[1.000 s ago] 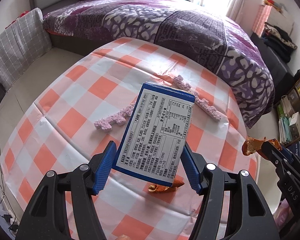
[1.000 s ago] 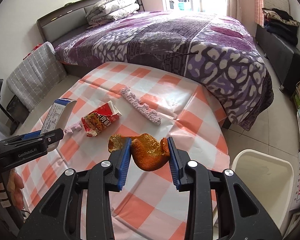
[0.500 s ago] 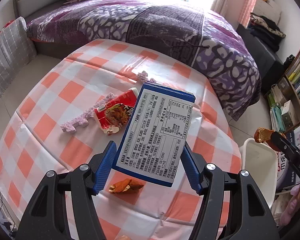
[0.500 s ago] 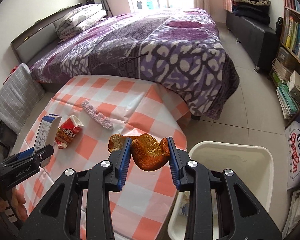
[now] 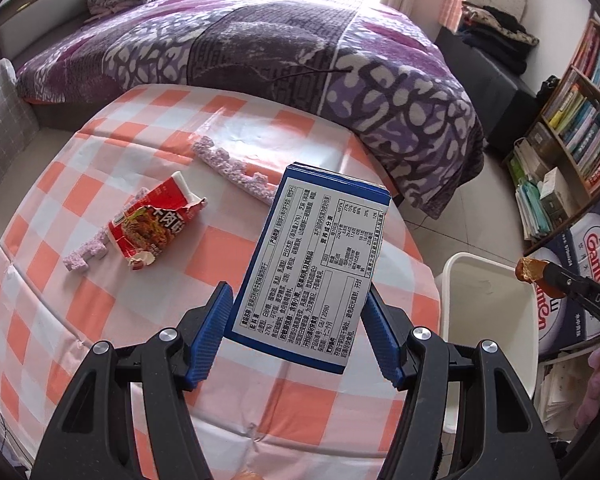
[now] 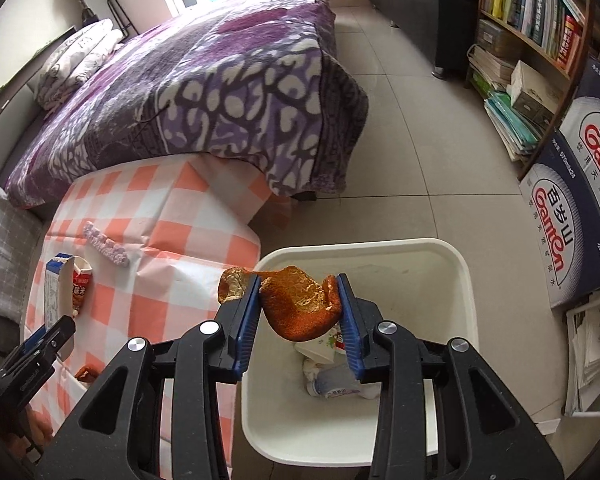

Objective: Collect trash
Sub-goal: 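Open both grippers over the bin to drop the box and peels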

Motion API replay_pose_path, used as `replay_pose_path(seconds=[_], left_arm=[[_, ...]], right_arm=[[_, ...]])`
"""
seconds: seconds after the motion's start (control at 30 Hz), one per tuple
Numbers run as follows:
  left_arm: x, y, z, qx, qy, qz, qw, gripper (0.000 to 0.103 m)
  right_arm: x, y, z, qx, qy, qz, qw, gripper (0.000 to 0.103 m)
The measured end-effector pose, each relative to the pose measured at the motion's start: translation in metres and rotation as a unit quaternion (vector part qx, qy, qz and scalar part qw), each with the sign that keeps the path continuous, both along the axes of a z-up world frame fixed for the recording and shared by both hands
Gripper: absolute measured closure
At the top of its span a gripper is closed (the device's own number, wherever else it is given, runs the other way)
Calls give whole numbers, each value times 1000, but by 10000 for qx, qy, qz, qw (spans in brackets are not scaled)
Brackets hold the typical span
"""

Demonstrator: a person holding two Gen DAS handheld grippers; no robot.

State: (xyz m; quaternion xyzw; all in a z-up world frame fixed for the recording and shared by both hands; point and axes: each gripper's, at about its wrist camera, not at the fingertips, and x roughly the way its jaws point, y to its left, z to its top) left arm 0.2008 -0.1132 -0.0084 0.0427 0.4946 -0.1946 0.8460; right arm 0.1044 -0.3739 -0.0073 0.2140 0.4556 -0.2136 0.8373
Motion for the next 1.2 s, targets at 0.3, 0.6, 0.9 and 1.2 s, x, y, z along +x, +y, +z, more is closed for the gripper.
replay_pose_path(seconds=[0.3,0.6,0.9,1.2], left_arm=[[-17,-38,-3,54,-26,-414,9991,40],[-44,-81,-8,93,24,-947,9955,40],[-79,-125,-16,200,50,-1592,9870,39],[-108,-155,-27,74,311,-2187,9753,38]], right_arm=[[-20,-34,0,83,-63,-536,9985,48],[-40,-64,3,235,-261,-1107,9932,26],[-56,-83,5,262,-390,-1472,9880,17],[-63,-95,4,321,-411,-1640,9851,16]])
